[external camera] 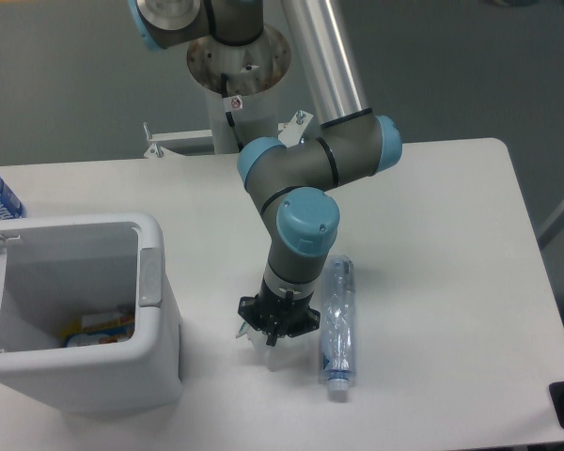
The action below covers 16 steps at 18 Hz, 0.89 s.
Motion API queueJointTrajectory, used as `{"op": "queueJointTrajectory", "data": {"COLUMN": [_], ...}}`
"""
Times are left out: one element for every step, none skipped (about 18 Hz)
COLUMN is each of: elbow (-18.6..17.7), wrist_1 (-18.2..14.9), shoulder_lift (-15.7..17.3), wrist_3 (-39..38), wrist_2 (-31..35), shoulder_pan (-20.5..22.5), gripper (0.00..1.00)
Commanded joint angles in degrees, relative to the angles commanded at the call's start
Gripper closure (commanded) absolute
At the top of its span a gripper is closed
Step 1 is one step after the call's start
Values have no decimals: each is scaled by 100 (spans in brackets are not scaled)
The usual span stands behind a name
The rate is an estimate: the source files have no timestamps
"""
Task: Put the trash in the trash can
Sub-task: 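Lower the gripper onto the white tissue and close on it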
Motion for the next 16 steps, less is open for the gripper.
{"op": "queueJointTrajectory", "data": {"elbow": [0,9,0,0,35,96,166,219,307,438,596,737,886,1036,1185,1317], "wrist_1": [9,0,0,0,9,9,9,9,9,9,9,9,9,9,9,9], "shoulder_lift": [88,176,237,290,334,361,387,414,457,475,484,484,475,467,467,475], "wrist_3": [0,0,0,0,-9,-17,-35,-113,-253,-411,-578,-711,-825,-974,-1141,-1308], "wrist_2": [0,-18,-35,-61,-97,-149,-228,-290,-325,-334,-352,-413,-526,-649,-764,-887], "shoulder_pan": [18,61,131,167,167,176,202,246,264,264,281,299,308,317,386,430], "gripper": [97,97,97,97,97,97,97,97,97,97,97,97,97,97,97,97]}}
